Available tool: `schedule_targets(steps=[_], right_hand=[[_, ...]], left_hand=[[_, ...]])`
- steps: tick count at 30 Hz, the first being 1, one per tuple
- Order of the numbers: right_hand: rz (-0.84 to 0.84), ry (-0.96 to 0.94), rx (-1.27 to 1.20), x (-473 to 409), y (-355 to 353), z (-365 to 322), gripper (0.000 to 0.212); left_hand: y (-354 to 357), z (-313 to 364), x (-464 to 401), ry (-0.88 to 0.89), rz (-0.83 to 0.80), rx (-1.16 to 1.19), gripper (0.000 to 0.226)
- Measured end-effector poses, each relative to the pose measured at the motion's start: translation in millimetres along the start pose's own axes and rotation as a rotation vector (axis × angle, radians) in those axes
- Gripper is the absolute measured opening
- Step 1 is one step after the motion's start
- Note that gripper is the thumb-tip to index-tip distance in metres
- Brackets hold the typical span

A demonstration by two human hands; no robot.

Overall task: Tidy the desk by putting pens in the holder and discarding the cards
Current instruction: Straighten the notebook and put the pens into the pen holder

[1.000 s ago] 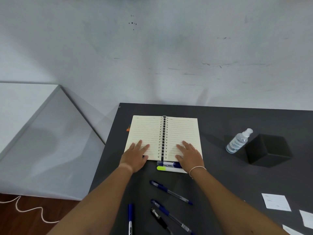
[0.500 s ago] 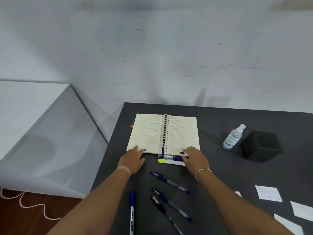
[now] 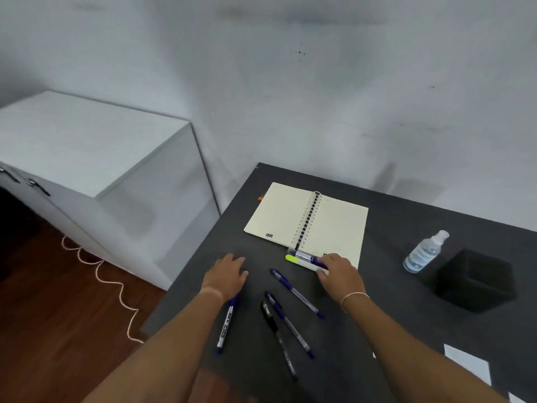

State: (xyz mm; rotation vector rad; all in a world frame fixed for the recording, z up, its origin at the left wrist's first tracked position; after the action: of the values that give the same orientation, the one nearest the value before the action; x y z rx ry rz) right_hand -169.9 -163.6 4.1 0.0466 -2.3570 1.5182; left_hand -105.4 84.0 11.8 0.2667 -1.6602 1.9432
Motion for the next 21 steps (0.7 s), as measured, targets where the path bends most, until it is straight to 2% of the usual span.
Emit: schedule_targets(steps=[10,17,21], right_hand=[[-0.093,-0.17,0.034,-1.7,0.7,14.3,0.038],[-0.085,-0.161,0.088,-15.2,-4.1,27.3,0.034],[-0.074,-0.165,0.116,-24.9,-4.3,21.7,0.031]], left_hand=[[52.7,1.9,67.9,-0.298,0.02,0.219,0.039],[67.7,16.0,69.2,-0.394,0.08,0.362,0.024],[68.4,25.3,70.1,-0.43,0.076,0.478,0.028]])
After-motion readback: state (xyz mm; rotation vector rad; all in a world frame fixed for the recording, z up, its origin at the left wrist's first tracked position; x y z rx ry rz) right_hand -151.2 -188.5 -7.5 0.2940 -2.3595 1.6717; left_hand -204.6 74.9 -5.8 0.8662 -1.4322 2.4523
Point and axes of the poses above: each hand's wrist, its own x-axis away from the middle knuckle, its own y-axis out of the palm, z = x × y, the point moved 1 cm from there along -x, towards the middle knuckle, and after that the axes turned 8 degrees about -z, right-handed, at the moved point
